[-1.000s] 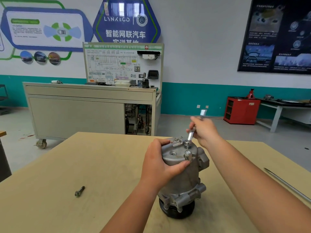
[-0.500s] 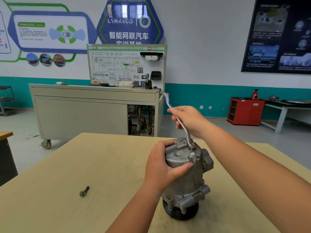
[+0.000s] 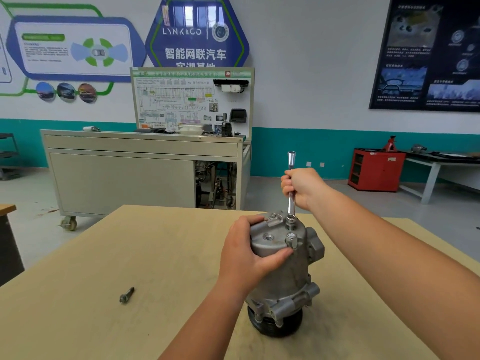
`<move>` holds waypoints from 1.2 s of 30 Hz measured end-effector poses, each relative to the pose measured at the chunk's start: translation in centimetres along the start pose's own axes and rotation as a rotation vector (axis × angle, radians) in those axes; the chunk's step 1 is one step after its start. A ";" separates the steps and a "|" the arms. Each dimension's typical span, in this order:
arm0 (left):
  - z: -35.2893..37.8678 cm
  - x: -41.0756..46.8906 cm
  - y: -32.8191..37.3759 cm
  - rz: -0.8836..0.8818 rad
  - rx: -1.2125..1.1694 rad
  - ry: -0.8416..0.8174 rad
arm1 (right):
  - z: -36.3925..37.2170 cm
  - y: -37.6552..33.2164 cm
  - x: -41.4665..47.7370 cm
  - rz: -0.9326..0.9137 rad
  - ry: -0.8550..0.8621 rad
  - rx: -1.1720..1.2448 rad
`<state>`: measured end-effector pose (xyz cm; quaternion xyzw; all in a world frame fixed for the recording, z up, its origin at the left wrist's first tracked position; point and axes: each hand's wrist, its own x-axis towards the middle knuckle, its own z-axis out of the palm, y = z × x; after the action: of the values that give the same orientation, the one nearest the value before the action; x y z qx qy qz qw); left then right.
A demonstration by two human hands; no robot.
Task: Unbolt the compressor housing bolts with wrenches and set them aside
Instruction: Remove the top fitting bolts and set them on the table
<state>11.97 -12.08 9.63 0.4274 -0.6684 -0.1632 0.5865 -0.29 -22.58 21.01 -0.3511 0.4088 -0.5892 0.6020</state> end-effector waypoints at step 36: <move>0.0 0.0 -0.1 0.045 -0.010 0.023 | 3.5 0.5 -1.0 -0.352 -0.097 -1.427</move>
<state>12.00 -12.12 9.57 0.4114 -0.6700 -0.1483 0.5999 3.10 -21.73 22.13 -0.7437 0.6031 -0.2517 0.1410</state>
